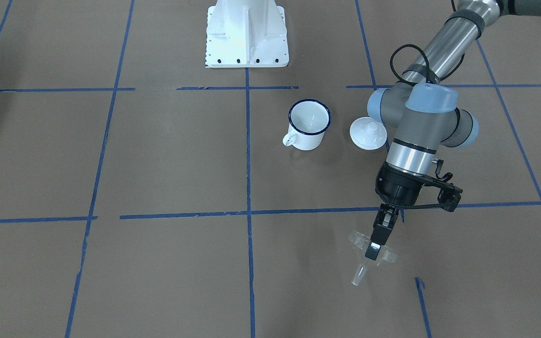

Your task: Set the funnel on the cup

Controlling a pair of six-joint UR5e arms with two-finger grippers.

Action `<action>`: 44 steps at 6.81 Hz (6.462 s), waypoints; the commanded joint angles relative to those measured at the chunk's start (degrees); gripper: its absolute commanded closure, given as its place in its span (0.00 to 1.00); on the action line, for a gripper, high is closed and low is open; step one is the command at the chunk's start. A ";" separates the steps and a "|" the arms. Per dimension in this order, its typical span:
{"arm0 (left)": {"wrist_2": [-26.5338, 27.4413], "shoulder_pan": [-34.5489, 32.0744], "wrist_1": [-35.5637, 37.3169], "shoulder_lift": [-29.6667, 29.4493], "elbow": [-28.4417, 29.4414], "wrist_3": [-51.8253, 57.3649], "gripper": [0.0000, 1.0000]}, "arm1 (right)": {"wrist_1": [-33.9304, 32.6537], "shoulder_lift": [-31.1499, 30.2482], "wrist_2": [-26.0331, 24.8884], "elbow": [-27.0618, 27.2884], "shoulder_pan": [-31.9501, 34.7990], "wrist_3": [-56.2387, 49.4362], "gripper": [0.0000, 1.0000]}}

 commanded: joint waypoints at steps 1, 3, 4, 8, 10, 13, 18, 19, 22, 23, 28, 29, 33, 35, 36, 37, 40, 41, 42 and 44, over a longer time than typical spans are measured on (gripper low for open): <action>-7.13 -0.06 15.20 -0.02 -13.76 2.45 1.00 | 0.00 0.00 0.00 0.00 0.00 0.00 0.00; -9.96 0.29 35.59 -3.07 -24.97 6.74 1.00 | 0.00 0.00 0.00 0.00 0.00 0.00 0.00; -10.67 0.29 46.04 -5.88 -28.23 10.78 1.00 | 0.00 0.00 0.00 0.00 0.00 0.00 0.00; -17.27 4.23 78.15 -18.98 -30.37 28.61 1.00 | 0.00 0.00 0.00 0.00 0.00 0.00 0.00; -17.18 7.75 96.86 -25.12 -28.98 37.94 1.00 | 0.00 0.00 0.00 0.00 0.00 0.00 0.00; -16.57 13.27 99.33 -26.57 -19.66 42.90 1.00 | 0.00 0.00 0.00 0.00 0.00 0.00 0.00; -15.96 17.77 92.22 -19.63 -19.65 42.38 1.00 | 0.00 0.00 0.00 0.00 0.00 0.00 0.00; -15.52 18.04 91.42 -19.44 -19.48 42.37 1.00 | 0.00 0.00 0.00 0.00 0.00 0.00 0.00; -14.12 18.57 86.85 -15.32 -19.30 42.46 1.00 | 0.00 0.00 0.00 0.00 0.00 0.00 0.00; -13.85 18.66 86.67 -15.31 -19.21 42.46 1.00 | 0.00 0.00 0.00 0.00 0.00 0.00 0.00; -13.41 19.01 83.15 -13.82 -19.99 42.81 0.00 | 0.00 0.00 0.00 0.00 0.00 0.00 0.00; -13.32 18.92 83.15 -13.73 -20.18 42.99 0.00 | 0.00 0.00 0.00 0.00 0.00 0.00 0.00; -14.10 9.84 83.41 -3.12 -42.97 62.06 0.00 | 0.00 0.00 0.00 0.00 0.00 0.00 0.00; -24.57 -2.27 81.24 4.60 -45.84 84.60 0.00 | 0.00 0.09 0.00 0.00 0.00 0.00 0.00; -30.66 -10.70 78.78 9.86 -45.49 98.74 0.00 | 0.00 0.00 0.00 0.00 0.00 0.00 0.00; -35.33 -17.83 78.32 14.26 -44.53 109.76 0.00 | 0.00 0.00 0.00 0.00 0.00 0.00 0.00; -40.65 -32.39 78.41 24.02 -31.73 117.08 0.00 | 0.00 0.00 0.00 0.00 0.00 0.00 0.00; -42.74 -35.97 79.01 25.63 -28.21 117.08 0.00 | 0.00 0.00 0.00 0.00 0.00 0.00 0.00; -45.63 -38.45 78.24 29.82 -26.61 119.17 0.00 | 0.00 0.00 0.00 0.00 0.00 0.00 0.00; -48.03 -39.25 77.35 36.34 -26.16 131.47 0.00 | 0.00 0.00 0.00 0.00 0.00 0.00 0.00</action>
